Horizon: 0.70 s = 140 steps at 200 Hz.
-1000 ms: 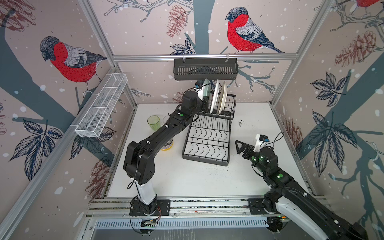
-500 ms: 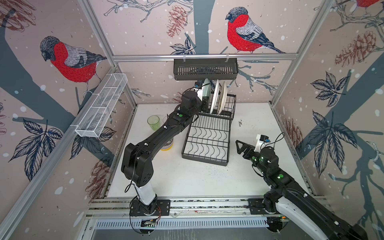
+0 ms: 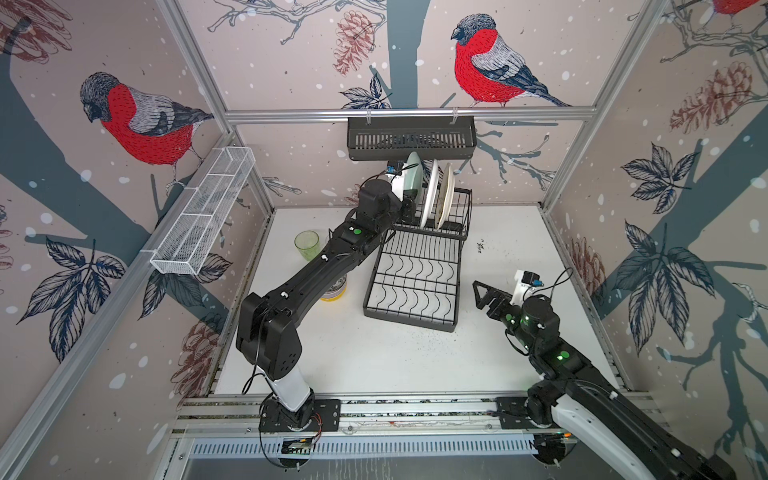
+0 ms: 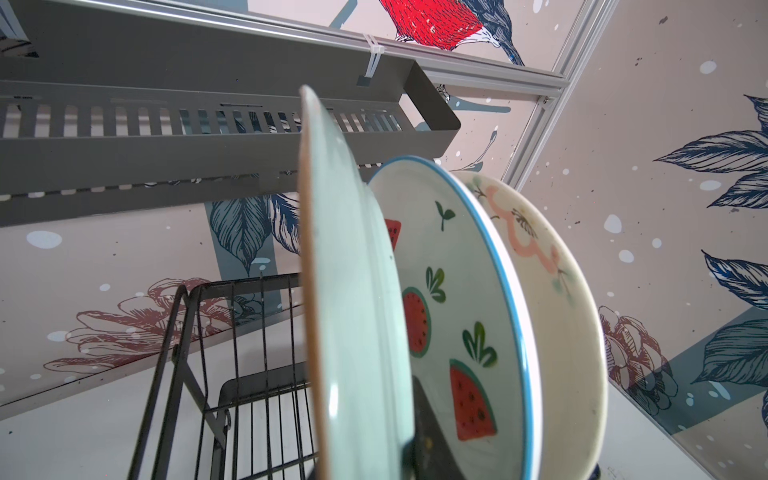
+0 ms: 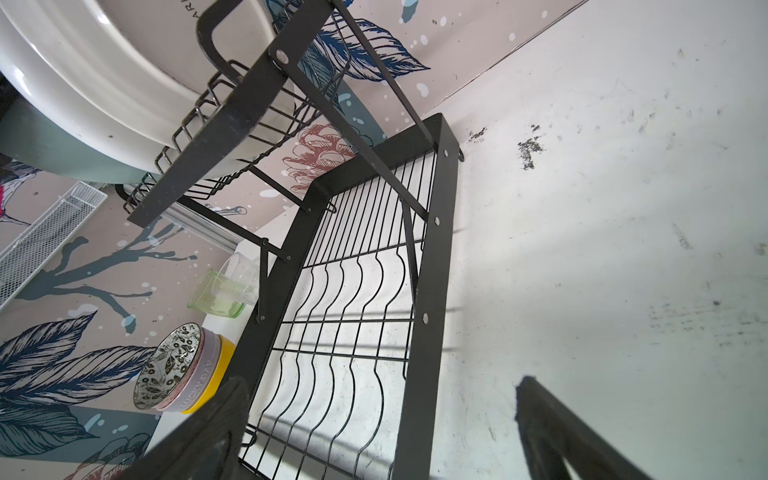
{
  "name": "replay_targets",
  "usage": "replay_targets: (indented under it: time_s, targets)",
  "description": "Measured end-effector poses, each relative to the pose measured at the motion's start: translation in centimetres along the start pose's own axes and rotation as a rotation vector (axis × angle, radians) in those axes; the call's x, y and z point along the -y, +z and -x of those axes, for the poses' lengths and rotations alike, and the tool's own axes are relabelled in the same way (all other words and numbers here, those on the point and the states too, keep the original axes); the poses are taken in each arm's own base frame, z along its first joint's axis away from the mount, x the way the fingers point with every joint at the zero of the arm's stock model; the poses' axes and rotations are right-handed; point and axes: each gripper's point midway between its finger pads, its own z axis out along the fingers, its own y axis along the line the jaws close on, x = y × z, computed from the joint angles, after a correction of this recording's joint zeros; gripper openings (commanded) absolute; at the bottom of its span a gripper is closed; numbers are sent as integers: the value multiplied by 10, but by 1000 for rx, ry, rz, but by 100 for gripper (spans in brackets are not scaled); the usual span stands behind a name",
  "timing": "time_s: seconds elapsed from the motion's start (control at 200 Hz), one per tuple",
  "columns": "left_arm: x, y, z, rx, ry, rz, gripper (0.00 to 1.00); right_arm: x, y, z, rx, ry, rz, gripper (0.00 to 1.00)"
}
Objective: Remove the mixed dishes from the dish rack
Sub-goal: 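Close the left gripper on the rim of the pale green plate, then lift the pale green plate up out of the rack with the left gripper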
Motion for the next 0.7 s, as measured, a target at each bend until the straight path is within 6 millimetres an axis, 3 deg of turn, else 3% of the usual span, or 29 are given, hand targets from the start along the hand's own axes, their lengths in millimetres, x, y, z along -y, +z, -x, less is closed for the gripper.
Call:
replay_targets:
  time_s: [0.365, 0.7]
  targets:
    - [2, -10, 14, 29, 24, 1, 0, 1, -1, 0, 0, 0, -1, 100]
    - [2, -34, 28, 60, 24, 17, 0, 0, -1, 1, 2, 1, 0, 100]
